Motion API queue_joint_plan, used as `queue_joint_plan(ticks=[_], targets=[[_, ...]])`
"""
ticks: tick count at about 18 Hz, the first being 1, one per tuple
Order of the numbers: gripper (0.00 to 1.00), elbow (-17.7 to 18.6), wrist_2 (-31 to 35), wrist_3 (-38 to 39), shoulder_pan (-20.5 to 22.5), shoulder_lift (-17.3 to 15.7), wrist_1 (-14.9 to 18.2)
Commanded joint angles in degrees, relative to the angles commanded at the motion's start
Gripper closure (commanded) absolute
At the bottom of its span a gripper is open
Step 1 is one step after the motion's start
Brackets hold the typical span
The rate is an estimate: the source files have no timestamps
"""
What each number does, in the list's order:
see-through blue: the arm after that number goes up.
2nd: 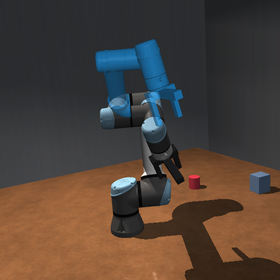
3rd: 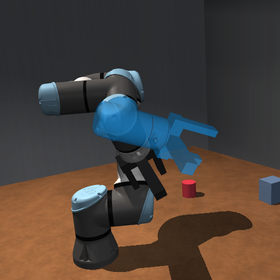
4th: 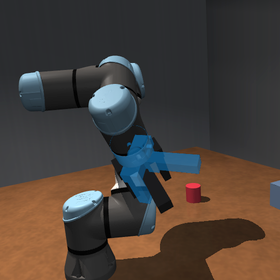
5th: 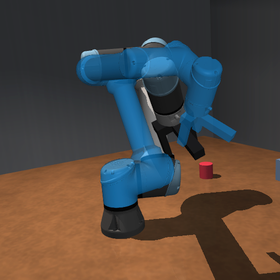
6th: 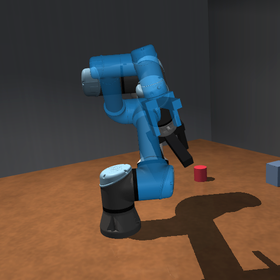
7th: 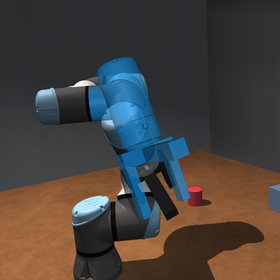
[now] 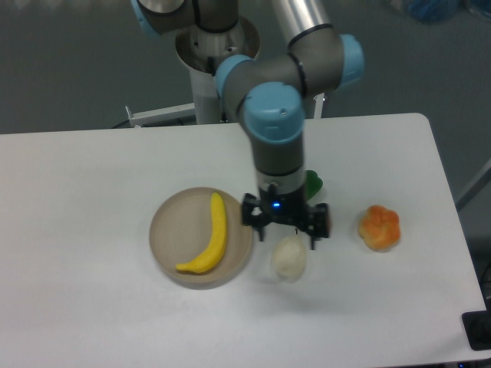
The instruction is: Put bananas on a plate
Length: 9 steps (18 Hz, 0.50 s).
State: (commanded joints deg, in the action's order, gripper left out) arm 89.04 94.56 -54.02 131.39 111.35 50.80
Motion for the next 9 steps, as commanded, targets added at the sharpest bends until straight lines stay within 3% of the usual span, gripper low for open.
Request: queue_joint_plan(ticks=[5, 9], targets=[[0.0, -1.8, 2.5, -12.1, 1.6, 2.0, -0.3], [0.0, -3.2, 3.7, -14.1, 1.6, 3.3, -0.3]])
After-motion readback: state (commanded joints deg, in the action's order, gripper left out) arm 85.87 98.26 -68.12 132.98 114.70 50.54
